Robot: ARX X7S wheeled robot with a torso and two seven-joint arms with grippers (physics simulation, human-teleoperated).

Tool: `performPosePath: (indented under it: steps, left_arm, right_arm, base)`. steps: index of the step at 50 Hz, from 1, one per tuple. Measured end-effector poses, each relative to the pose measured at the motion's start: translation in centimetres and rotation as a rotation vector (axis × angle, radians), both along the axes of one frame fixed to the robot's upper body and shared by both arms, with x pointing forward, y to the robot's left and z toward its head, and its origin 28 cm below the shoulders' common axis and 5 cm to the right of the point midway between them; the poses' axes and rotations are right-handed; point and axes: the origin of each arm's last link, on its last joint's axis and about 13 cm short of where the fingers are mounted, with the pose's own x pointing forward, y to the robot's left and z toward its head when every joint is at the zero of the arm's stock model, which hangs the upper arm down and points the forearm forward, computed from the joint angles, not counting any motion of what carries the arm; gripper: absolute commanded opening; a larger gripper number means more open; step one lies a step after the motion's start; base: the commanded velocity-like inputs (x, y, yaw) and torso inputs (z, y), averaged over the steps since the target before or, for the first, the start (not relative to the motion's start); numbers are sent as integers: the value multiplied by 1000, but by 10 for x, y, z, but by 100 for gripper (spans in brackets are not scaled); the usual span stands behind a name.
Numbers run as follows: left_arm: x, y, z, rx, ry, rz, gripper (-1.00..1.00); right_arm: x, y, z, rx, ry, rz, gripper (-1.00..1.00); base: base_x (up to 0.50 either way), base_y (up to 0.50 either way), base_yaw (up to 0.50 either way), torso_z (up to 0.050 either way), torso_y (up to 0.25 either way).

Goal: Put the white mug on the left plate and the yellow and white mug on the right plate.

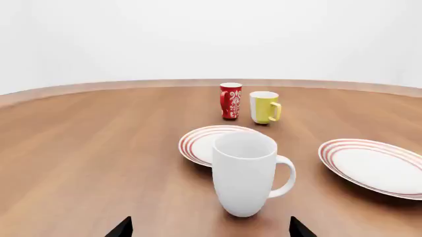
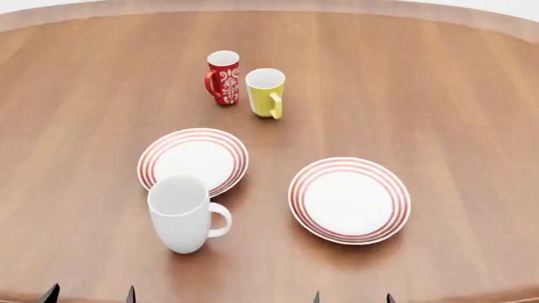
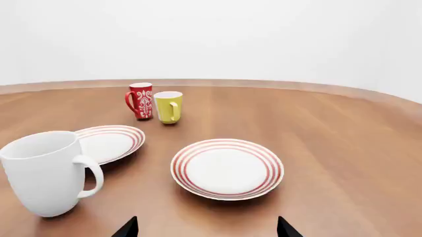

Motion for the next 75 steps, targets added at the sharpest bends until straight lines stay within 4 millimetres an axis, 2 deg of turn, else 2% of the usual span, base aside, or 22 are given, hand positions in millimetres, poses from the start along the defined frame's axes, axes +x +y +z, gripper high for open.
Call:
performPosePath:
  steps: [11, 26, 57, 63, 75]
  left_arm:
    - [1, 8, 5, -22, 20, 38, 100]
    - [1, 16, 26, -51, -18, 58, 100]
    - [-5, 18, 36, -30, -45, 53, 100]
    - [-7, 18, 35, -25, -45, 57, 100]
    - [-6, 19, 37, -22, -45, 62, 100]
  right_arm:
    - [-2, 2, 7, -7, 12, -4, 100]
    - [-4, 7, 26, -21, -27, -22, 100]
    - [-7, 10, 34, -35, -39, -10, 100]
    - [-8, 11, 34, -31, -32, -12, 100]
    - [-9, 10, 37, 29, -51, -2, 100]
  base:
    - [0, 0, 0, 0, 0]
    - [0, 0, 500, 0, 0]
    - [0, 0, 500, 0, 0]
    - [0, 0, 0, 0, 0]
    - [142, -480, 0, 0, 0]
